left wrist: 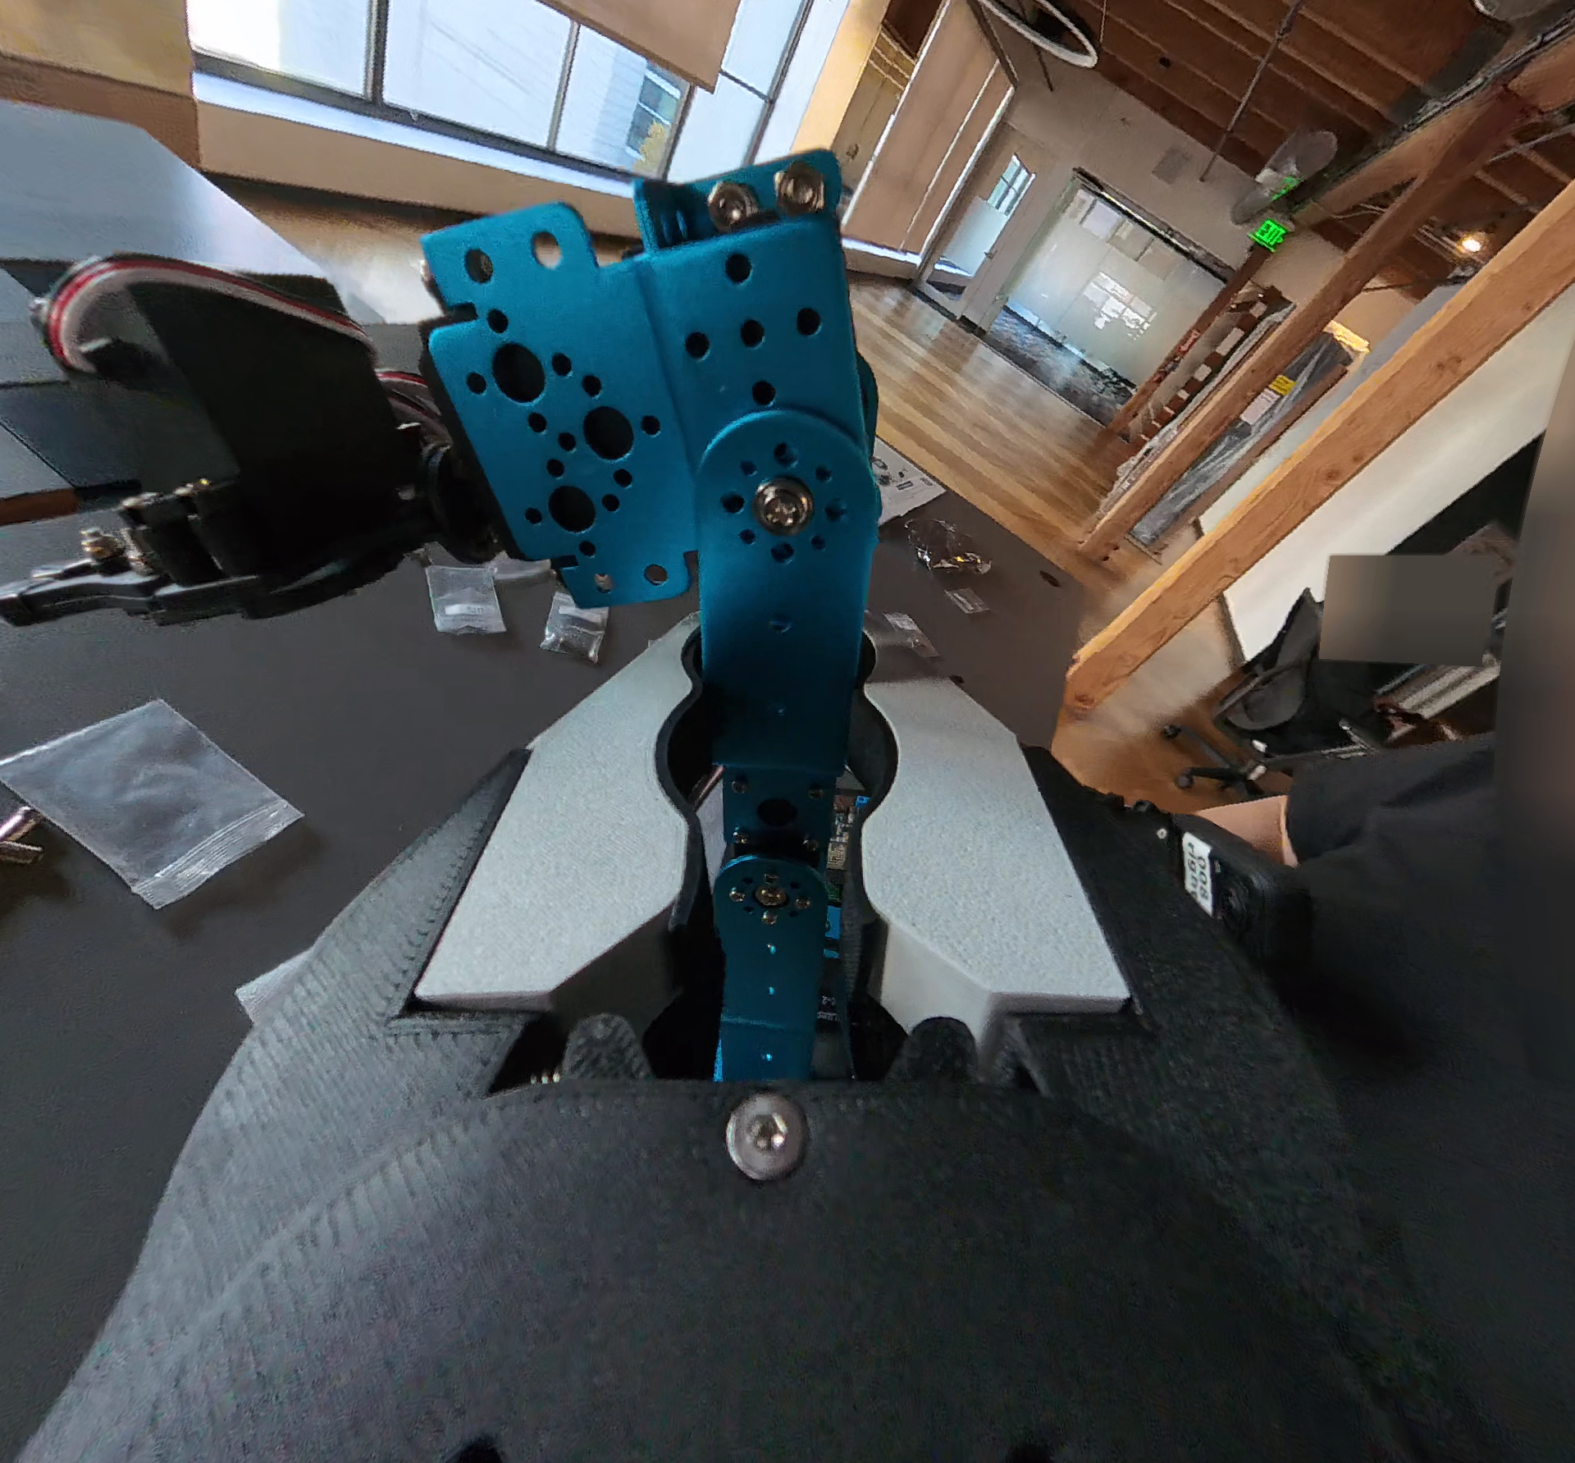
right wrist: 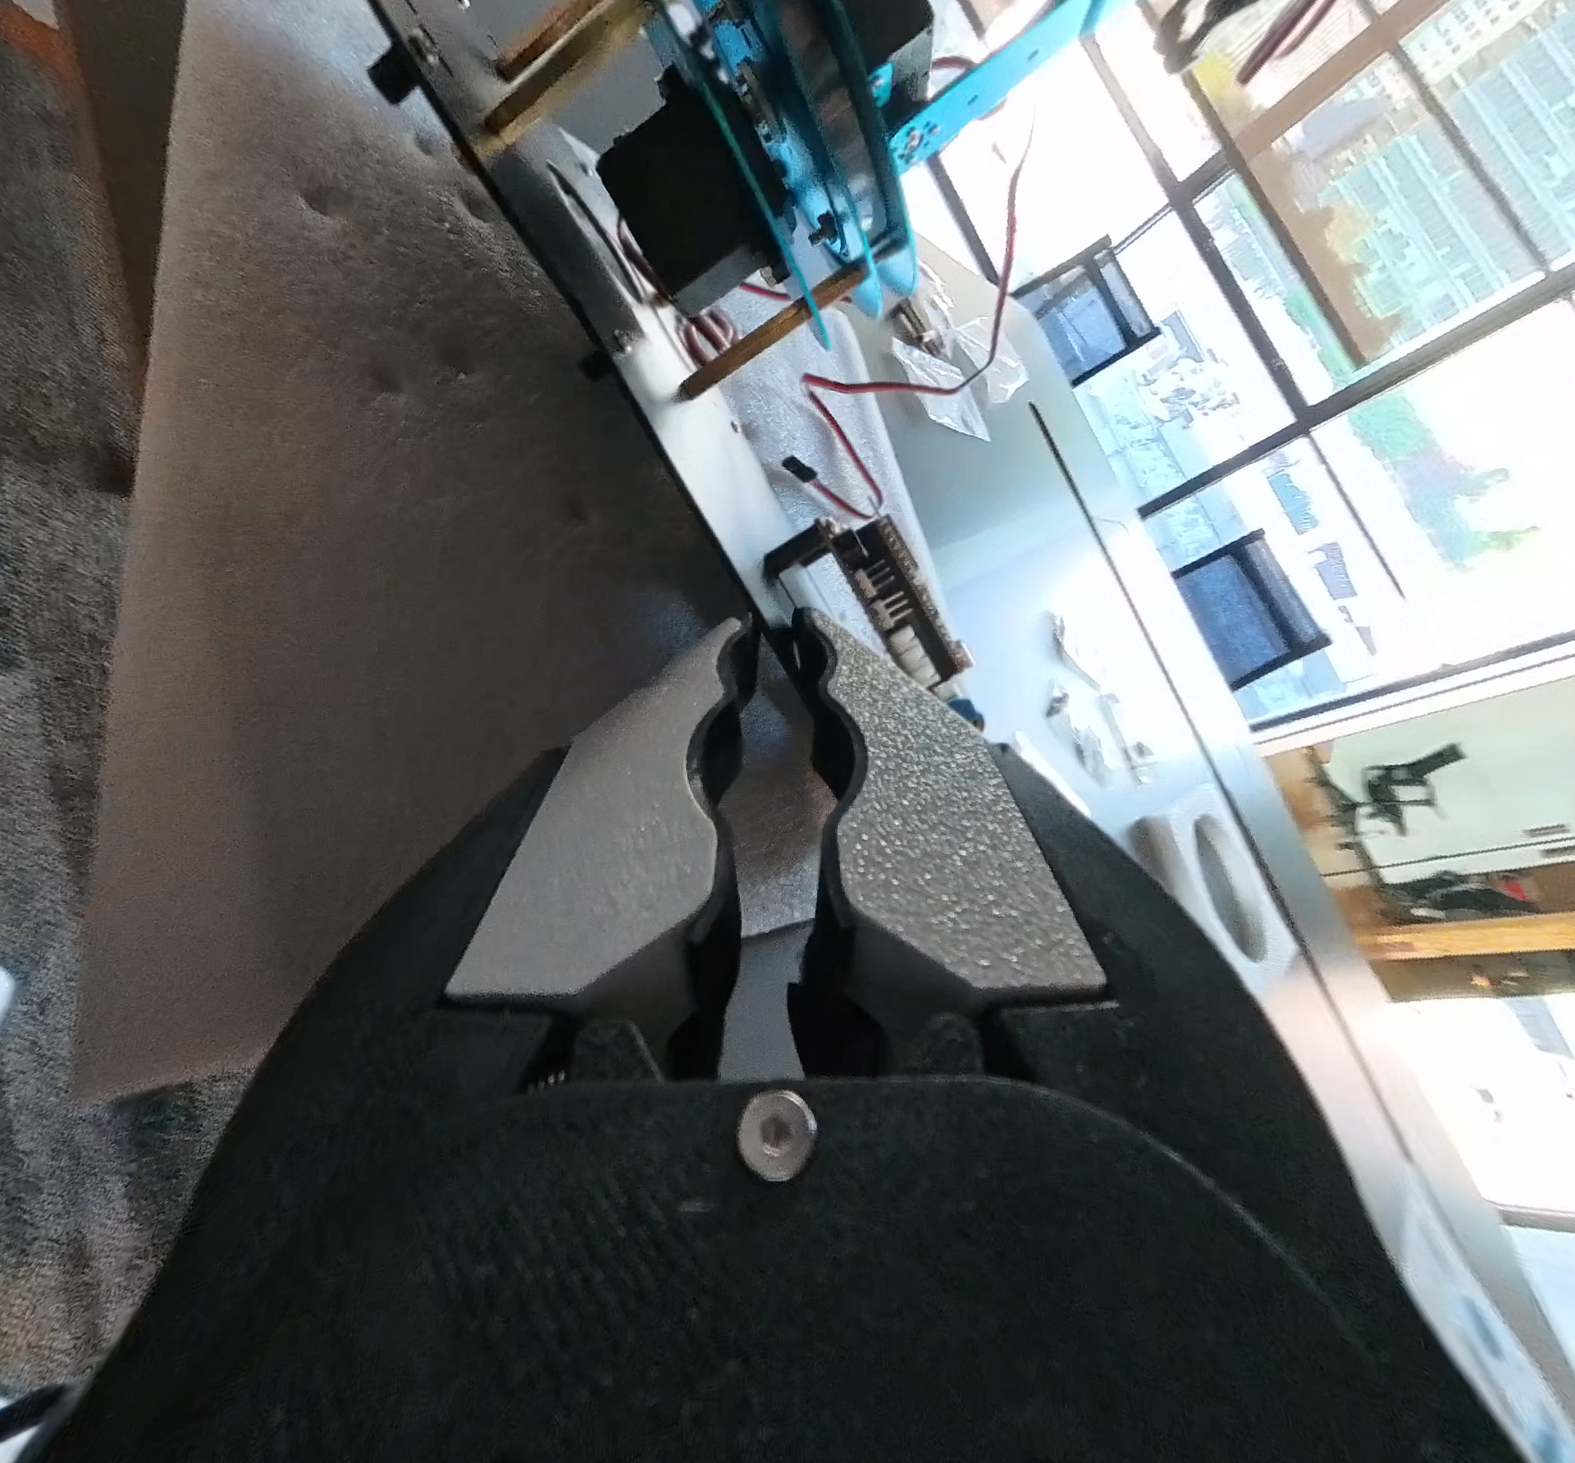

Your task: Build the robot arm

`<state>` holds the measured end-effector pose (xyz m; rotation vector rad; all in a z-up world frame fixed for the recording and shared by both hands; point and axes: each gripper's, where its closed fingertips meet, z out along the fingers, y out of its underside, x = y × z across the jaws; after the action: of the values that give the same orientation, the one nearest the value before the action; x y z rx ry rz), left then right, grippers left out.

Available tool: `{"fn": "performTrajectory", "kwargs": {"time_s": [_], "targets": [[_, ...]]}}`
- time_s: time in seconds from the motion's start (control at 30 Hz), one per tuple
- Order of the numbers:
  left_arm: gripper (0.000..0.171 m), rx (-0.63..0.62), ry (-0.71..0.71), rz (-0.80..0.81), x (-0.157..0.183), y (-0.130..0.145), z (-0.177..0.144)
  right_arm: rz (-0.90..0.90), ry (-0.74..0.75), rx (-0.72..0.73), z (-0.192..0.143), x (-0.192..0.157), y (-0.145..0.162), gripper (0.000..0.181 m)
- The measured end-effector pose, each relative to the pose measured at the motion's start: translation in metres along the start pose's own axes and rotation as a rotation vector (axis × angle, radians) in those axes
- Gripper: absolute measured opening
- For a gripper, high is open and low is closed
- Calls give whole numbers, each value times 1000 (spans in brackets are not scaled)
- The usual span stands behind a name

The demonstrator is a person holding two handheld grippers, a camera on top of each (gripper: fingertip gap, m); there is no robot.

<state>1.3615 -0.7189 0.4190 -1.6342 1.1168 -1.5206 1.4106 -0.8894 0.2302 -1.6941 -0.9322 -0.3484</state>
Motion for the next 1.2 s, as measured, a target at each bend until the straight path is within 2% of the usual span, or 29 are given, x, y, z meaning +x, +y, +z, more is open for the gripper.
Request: {"fn": "performTrajectory", "kwargs": {"time_s": [0.1,0.23,0.33,0.4,0.5,0.57,0.63,0.7,0.83,0.93,1.03,1.2], "targets": [[26,42,-8,51,13,3,-4,69,-92,52,-9,-8,0,8],[26,84,-22,126,34,10,-9,128,-176,129,-41,-10,2,8],[25,114,-41,181,49,17,-13,186,-154,69,-67,7,33,11],[25,141,-46,220,58,22,-16,222,-132,10,-82,24,63,22],[25,178,-74,278,69,28,-20,274,-42,-75,-103,59,109,28],[24,186,-83,309,75,33,-21,326,-45,-83,-112,72,120,29],[24,191,-87,323,79,35,-22,361,-113,-3,-112,66,102,30],[24,194,-96,329,80,37,-23,338,-227,55,-101,42,78,29],[24,204,-93,327,81,37,-24,159,-300,66,-63,4,59,28],[24,200,-102,330,80,38,-24,115,-309,20,-41,-5,62,28],[24,185,-104,333,78,37,-24,69,-290,40,-34,-4,58,18],[24,169,-88,327,73,33,-22,-44,-299,46,-26,-15,55,18]]}}
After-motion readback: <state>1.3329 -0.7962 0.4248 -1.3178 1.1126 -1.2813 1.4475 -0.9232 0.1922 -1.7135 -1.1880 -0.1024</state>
